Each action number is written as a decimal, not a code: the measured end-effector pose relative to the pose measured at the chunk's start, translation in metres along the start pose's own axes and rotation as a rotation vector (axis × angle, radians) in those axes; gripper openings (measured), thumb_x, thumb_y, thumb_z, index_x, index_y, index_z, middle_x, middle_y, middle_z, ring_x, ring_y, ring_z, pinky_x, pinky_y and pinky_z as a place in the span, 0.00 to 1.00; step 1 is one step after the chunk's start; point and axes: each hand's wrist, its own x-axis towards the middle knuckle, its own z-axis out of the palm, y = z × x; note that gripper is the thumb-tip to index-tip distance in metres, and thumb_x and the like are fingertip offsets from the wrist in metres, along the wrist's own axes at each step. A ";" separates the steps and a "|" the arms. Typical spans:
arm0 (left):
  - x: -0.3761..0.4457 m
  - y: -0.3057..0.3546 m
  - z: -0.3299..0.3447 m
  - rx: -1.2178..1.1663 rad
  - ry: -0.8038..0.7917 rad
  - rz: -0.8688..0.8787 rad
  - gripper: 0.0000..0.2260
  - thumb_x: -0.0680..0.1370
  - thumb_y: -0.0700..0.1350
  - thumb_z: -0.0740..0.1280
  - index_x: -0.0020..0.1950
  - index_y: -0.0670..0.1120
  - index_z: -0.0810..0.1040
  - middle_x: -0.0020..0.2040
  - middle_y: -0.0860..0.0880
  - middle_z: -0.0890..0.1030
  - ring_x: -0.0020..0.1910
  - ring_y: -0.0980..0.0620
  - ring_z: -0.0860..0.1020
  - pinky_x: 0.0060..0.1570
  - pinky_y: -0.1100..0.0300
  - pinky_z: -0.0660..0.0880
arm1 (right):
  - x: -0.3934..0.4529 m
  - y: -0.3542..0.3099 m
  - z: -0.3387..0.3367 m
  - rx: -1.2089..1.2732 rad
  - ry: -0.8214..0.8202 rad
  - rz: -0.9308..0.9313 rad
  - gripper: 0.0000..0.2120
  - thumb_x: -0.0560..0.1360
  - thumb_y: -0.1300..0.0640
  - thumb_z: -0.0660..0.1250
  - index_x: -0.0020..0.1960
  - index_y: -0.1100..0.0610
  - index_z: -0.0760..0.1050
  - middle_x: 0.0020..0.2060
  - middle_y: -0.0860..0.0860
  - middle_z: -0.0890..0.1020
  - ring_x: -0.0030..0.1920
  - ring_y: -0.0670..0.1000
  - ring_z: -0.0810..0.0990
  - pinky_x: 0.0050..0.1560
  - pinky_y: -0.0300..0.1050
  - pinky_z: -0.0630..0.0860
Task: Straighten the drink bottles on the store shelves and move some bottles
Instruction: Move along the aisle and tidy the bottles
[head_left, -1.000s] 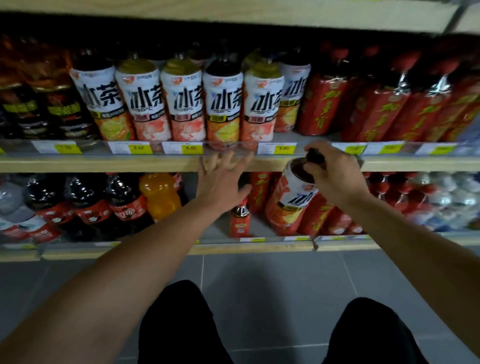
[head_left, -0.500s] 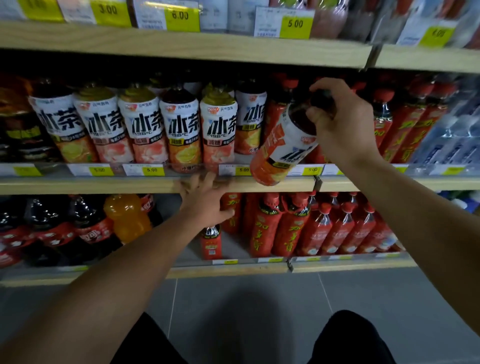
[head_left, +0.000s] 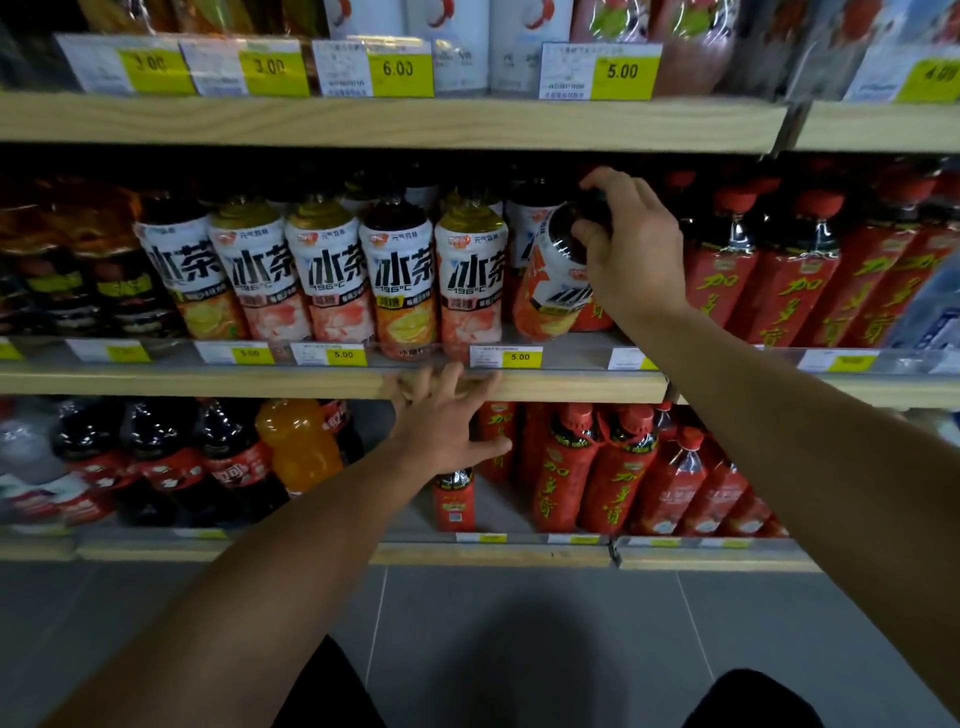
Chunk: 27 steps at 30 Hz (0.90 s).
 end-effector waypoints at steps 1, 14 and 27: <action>0.000 0.000 0.001 -0.006 0.006 -0.002 0.40 0.70 0.78 0.55 0.76 0.68 0.41 0.77 0.49 0.50 0.76 0.37 0.46 0.67 0.25 0.47 | 0.001 0.000 0.004 -0.004 -0.026 0.014 0.18 0.77 0.61 0.65 0.67 0.58 0.73 0.59 0.57 0.78 0.55 0.60 0.78 0.51 0.55 0.76; 0.000 0.001 0.003 -0.055 0.008 -0.018 0.38 0.73 0.75 0.56 0.77 0.68 0.43 0.77 0.49 0.49 0.76 0.36 0.46 0.68 0.25 0.44 | 0.040 0.004 0.055 0.208 -0.151 0.330 0.23 0.79 0.57 0.64 0.72 0.57 0.65 0.64 0.55 0.78 0.64 0.56 0.76 0.60 0.45 0.74; 0.000 0.003 0.007 -0.019 0.055 -0.036 0.40 0.71 0.75 0.58 0.77 0.69 0.42 0.77 0.48 0.50 0.76 0.36 0.46 0.68 0.24 0.40 | -0.010 0.024 0.089 0.266 -0.157 0.431 0.51 0.70 0.52 0.77 0.80 0.51 0.46 0.75 0.56 0.60 0.73 0.53 0.63 0.60 0.39 0.63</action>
